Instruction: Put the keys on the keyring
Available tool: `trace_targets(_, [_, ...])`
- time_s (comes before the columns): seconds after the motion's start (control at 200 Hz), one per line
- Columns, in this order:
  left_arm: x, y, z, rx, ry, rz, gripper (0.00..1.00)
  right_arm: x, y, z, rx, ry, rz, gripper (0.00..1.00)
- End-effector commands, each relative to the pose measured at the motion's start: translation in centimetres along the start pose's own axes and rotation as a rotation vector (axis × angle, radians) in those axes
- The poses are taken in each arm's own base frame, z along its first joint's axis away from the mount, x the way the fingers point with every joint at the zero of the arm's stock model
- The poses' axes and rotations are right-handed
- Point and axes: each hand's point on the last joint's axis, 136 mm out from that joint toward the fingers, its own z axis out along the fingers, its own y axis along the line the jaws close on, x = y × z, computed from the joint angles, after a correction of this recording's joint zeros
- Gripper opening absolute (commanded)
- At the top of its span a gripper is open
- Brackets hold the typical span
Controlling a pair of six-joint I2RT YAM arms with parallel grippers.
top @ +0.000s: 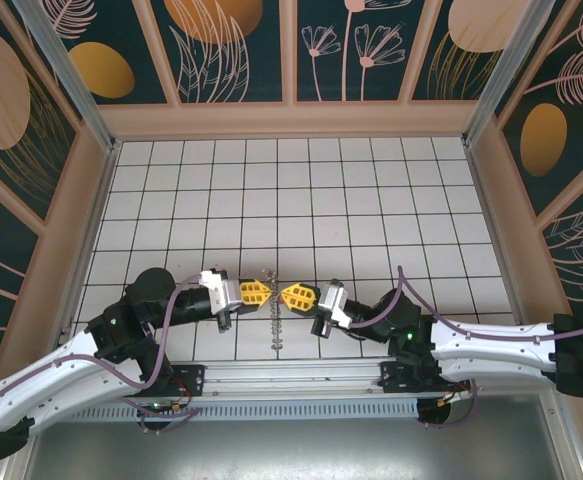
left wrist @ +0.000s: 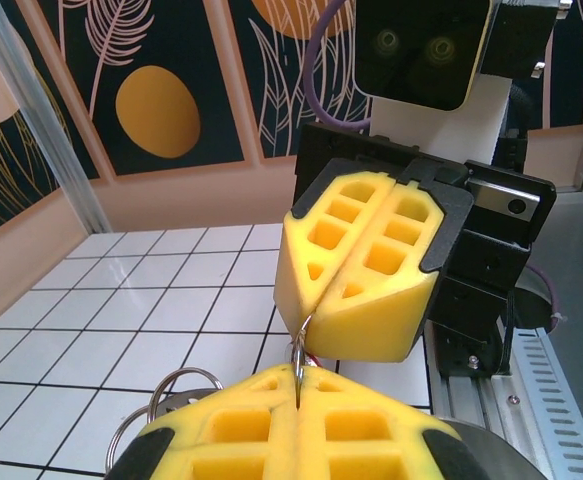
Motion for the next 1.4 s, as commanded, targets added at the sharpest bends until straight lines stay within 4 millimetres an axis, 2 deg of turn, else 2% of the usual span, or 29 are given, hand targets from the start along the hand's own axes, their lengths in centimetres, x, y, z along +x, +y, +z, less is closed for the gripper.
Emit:
trace_targets(0.0, [-1.18, 0.36, -0.17, -0.022, -0.037, 0.033, 0.00, -2.68, -0.53, -0.13, 0.012, -0.078, 0.018, 0.00])
trace_targets(1.396, [-1.22, 0.22, -0.17, -0.014, -0.042, 0.030, 0.00, -2.64, -0.88, -0.08, 0.035, -0.083, 0.011, 0.00])
